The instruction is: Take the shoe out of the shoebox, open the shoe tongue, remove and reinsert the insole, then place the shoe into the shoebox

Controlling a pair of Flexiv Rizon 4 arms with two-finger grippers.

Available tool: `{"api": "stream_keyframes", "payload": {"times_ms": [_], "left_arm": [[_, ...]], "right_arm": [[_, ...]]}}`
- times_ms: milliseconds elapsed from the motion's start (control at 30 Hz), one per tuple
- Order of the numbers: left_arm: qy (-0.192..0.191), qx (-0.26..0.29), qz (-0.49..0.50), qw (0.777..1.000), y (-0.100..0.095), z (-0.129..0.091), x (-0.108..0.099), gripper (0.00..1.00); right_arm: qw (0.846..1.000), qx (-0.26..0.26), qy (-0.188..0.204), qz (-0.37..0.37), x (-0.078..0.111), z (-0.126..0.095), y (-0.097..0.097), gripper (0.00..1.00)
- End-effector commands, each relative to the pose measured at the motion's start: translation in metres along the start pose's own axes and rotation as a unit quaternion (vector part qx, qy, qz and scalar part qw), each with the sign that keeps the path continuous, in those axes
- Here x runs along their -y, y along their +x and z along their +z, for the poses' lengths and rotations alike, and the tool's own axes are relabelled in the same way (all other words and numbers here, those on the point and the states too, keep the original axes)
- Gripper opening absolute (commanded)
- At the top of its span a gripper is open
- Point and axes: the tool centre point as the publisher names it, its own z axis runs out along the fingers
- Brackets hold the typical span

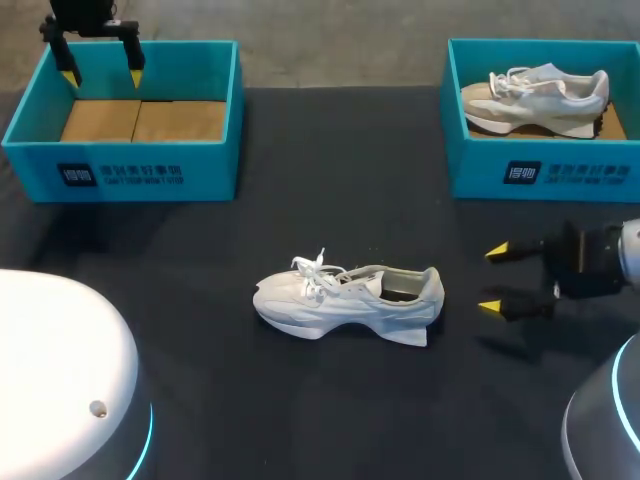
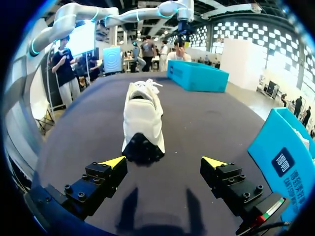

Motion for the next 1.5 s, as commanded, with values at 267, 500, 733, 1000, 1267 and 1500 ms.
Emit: {"api": "stream_keyframes", "payload": {"times_ms": [267, 500, 733, 1000, 1267, 1500], "left_arm": [[0.0, 0.0, 0.0, 1.0, 0.0, 0.0, 0.0, 1.0], [0.0, 0.0, 0.0, 1.0, 0.0, 0.0, 0.0, 1.0], [0.0, 0.0, 0.0, 1.0, 0.0, 0.0, 0.0, 1.0], [0.0, 0.0, 0.0, 1.0, 0.0, 0.0, 0.0, 1.0], [0.0, 0.0, 0.0, 1.0, 0.0, 0.0, 0.0, 1.0], [0.0, 0.0, 0.0, 1.0, 0.0, 0.0, 0.0, 1.0]], "right_arm": [[1.0, -0.016, -0.015, 0.0, 0.005, 0.015, 0.001, 1.0], [0.999, -0.015, -0.026, 0.013, 0.009, 0.026, 0.008, 1.0], [0.999, -0.008, -0.039, 0.018, 0.009, 0.03, 0.012, 1.0], [0.998, -0.008, -0.05, 0.021, 0.006, 0.037, 0.021, 1.0], [0.997, -0.01, -0.066, 0.026, 0.007, 0.053, 0.025, 1.0], [0.997, -0.009, -0.074, 0.024, 0.002, 0.058, 0.023, 1.0]]}}
